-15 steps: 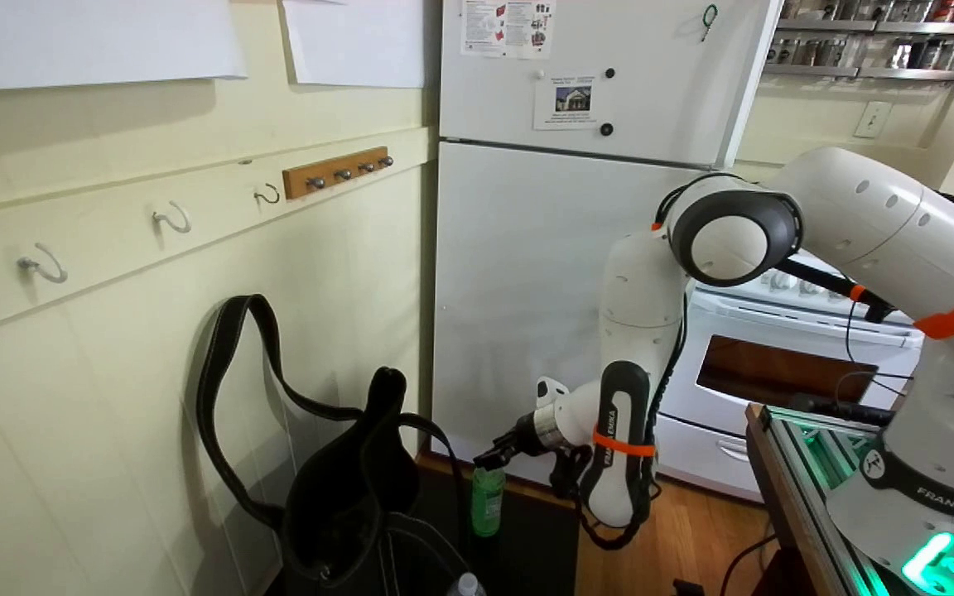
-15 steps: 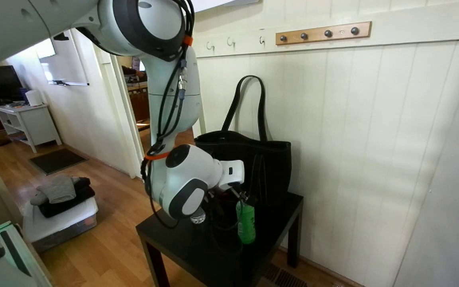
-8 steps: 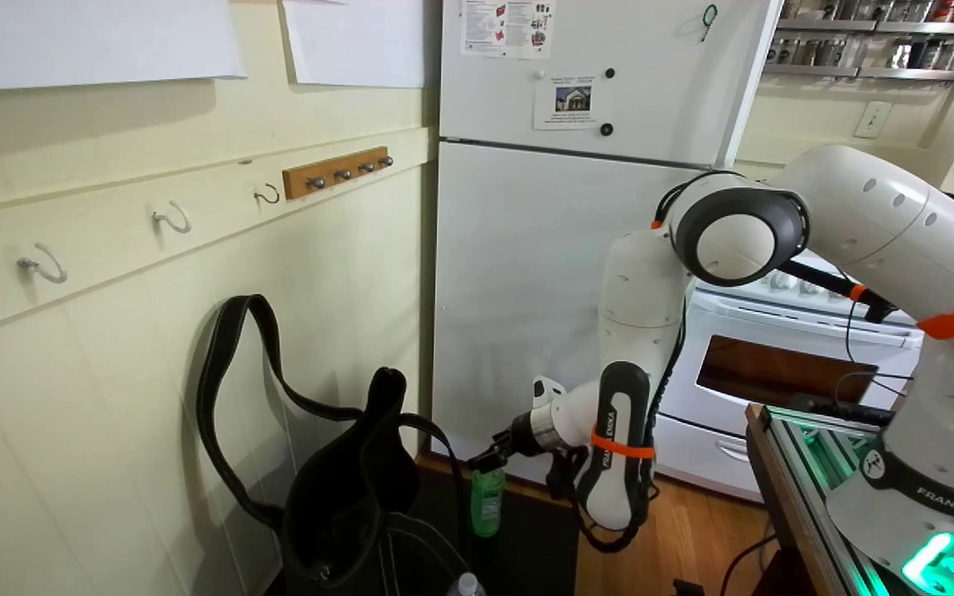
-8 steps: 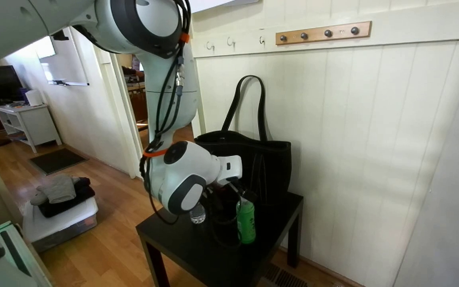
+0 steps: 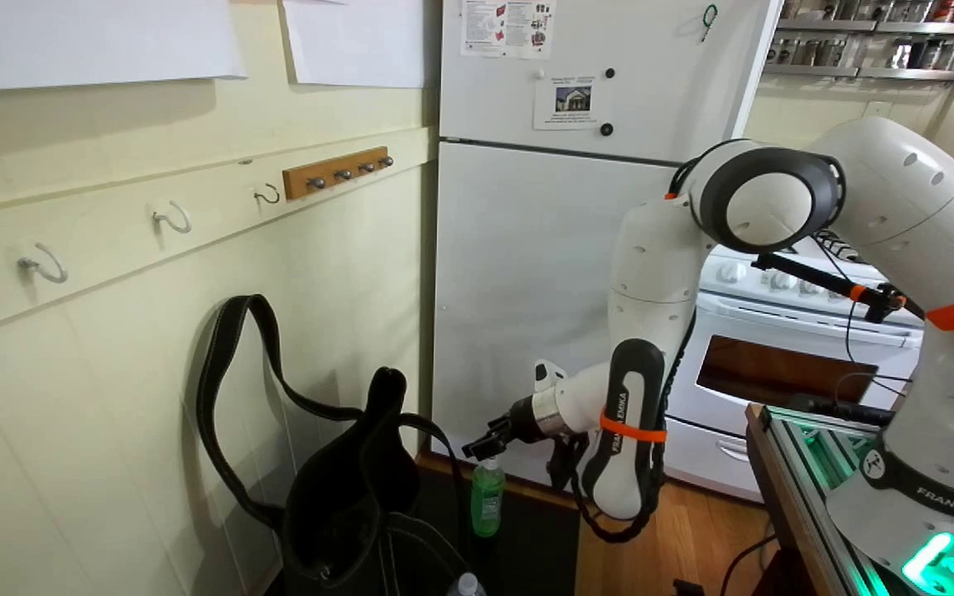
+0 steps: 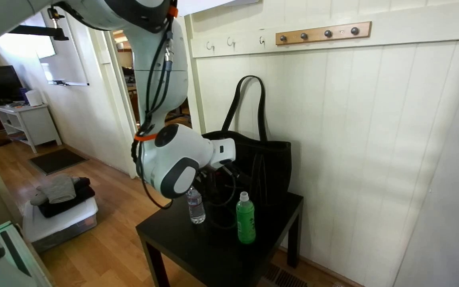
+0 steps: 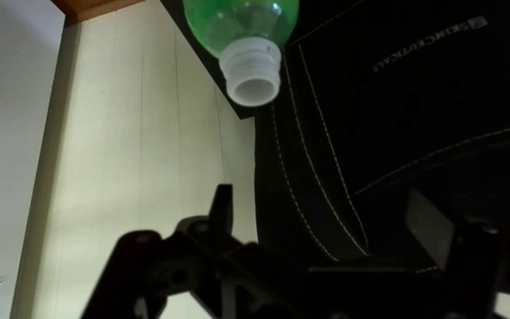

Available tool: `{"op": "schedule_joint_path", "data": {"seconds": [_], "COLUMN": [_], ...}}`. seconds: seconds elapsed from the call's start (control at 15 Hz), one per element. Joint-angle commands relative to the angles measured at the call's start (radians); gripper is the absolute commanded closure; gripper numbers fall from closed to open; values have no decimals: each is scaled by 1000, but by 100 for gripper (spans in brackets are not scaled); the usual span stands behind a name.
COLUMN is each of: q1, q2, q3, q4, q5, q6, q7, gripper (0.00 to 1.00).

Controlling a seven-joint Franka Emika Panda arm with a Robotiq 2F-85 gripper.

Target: Move the bottles from the bag to the cabinet

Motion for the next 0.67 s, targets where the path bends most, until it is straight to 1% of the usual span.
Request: {"op": "schedule_joint_path", "data": {"seconds": [0.0, 0.07, 0.2, 0.47, 0.6], "q1": [-17, -23, -52, -146, -191], "q2": [-160, -197, -274, -401, -462], "q3": [21, 26, 49, 113, 148], "q4": [-152, -181, -238, -299, -319], "q5": [-34, -48, -112, -269, -308], "q6": [-77, -105, -177, -349, -456], "q7": [22, 25, 46, 114, 143], "gripper": [0, 0, 0, 0, 0]}}
